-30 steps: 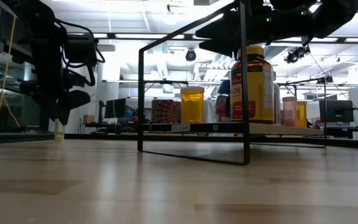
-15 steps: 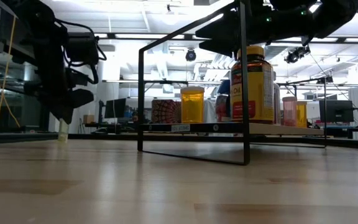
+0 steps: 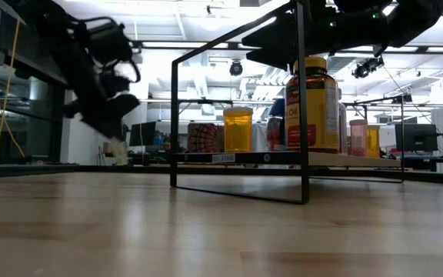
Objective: Pick and place medicine bottles onto shelf by color
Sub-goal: Put the yellow pill bottle on the shelf
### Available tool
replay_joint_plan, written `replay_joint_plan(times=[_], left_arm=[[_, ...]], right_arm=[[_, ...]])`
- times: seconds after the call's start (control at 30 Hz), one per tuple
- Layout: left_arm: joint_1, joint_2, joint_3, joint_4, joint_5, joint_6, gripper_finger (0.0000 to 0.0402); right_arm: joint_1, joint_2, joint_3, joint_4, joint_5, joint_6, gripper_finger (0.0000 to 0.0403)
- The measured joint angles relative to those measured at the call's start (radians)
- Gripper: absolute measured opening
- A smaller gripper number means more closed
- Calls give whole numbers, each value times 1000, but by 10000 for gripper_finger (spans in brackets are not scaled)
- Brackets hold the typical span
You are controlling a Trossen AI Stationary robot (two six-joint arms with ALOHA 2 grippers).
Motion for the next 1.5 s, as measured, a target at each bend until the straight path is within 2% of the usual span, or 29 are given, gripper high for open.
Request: replay_joint_plan(times=[0.17, 0.33, 0.5, 0.6, 0.83, 0.9, 1.13, 1.33, 1.5], left_arm=[[-20, 0, 84, 59, 80, 70, 113], [-47, 9, 220, 14, 108, 143, 113], [-100, 96, 369, -52, 175, 268, 113], [-148, 187, 454, -83, 188, 341, 113], [-255, 397, 641, -88, 199, 522, 113], [-274, 442, 686, -77, 207, 574, 113], [-308, 554, 767, 0, 392, 738, 113], [-319, 607, 775, 67, 475, 774, 113], [-318, 643, 775, 65, 501, 796, 113]], right_arm=[[0, 0, 0, 7, 0, 0, 250], [0, 0, 0, 8, 0, 0, 250], [1, 0, 0, 32, -13, 7, 250], [1, -1, 0, 90, -60, 44, 250], [7, -4, 0, 236, -275, 106, 250], [21, -5, 0, 253, -296, 108, 250], [80, -63, 0, 258, -303, 80, 250], [132, -90, 1, 248, -303, 27, 250], [147, -94, 1, 240, -273, 7, 250]])
